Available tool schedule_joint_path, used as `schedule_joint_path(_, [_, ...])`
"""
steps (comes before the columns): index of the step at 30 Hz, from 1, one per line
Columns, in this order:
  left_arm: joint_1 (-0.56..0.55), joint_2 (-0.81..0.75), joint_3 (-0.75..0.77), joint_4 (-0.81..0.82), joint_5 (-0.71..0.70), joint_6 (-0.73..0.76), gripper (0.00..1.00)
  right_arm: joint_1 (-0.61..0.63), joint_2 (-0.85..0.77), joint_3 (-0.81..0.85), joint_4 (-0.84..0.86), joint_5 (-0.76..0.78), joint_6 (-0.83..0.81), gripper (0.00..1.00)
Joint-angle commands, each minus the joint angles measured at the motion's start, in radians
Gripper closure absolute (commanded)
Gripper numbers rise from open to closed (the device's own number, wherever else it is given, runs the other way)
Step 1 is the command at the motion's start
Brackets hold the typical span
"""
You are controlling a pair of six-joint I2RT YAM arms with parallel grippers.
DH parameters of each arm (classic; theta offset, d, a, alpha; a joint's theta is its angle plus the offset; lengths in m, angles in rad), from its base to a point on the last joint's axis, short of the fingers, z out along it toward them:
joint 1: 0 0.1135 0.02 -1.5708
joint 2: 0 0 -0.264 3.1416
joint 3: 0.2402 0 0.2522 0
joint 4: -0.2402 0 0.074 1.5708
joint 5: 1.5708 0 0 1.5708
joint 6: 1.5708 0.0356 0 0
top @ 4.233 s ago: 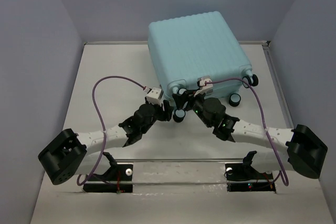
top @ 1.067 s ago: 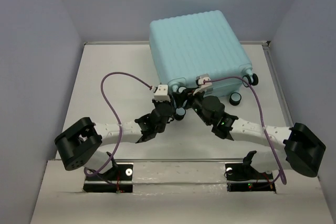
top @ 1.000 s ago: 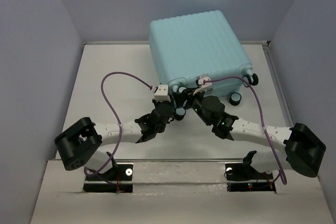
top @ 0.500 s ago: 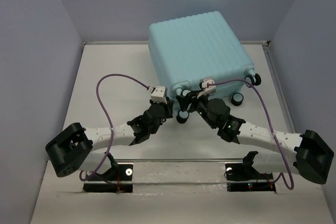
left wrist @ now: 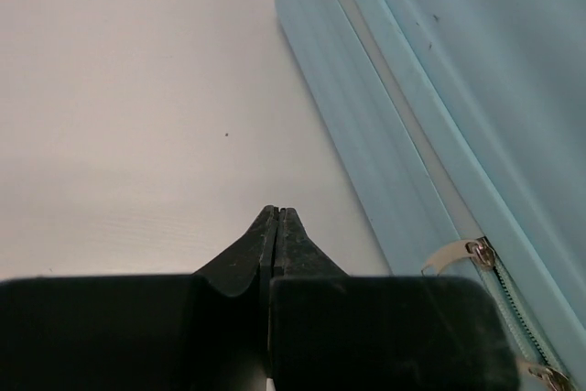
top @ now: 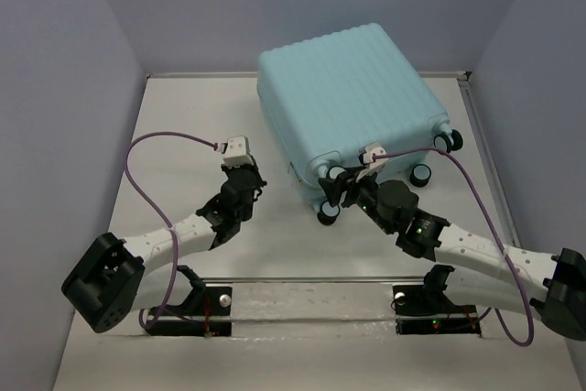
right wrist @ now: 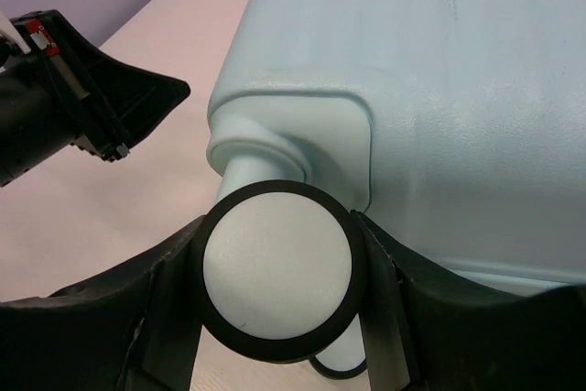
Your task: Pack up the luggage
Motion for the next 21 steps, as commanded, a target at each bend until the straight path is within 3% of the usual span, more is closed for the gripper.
schedule_joint_path(1, [0.005,-0.03,0.001,0.036,0.11,-0.002,0.94,0.026,-0.062,0.027,0.102,-0.028,0.014,0.93])
schedule_joint_path(8, [-0.001,-0.127,-0.102,0.057,0.512,-0.019,0.91,0.026,-0.045,0.041,0.087,-0.029,0.0,0.93])
schedule_joint_path(9, [-0.001,-0.136,-0.104,0.057,0.539,-0.016,0.84,0.026,-0.043,0.041,0.084,-0.022,-0.002,0.93])
schedule_joint_path(10, [-0.001,-0.141,-0.107,0.059,0.585,-0.016,0.65,0.026,-0.046,0.042,0.084,-0.02,0.0,0.93])
schedule_joint_path(13, [-0.001,-0.133,-0.095,0.062,0.661,0.008,0.51,0.026,-0.053,0.045,0.075,-0.014,0.0,0.93])
schedule_joint_path(21, [-0.003,0.018,-0.009,0.105,0.811,0.056,0.48,0.026,-0.109,0.044,0.006,0.003,-0.014,0.93])
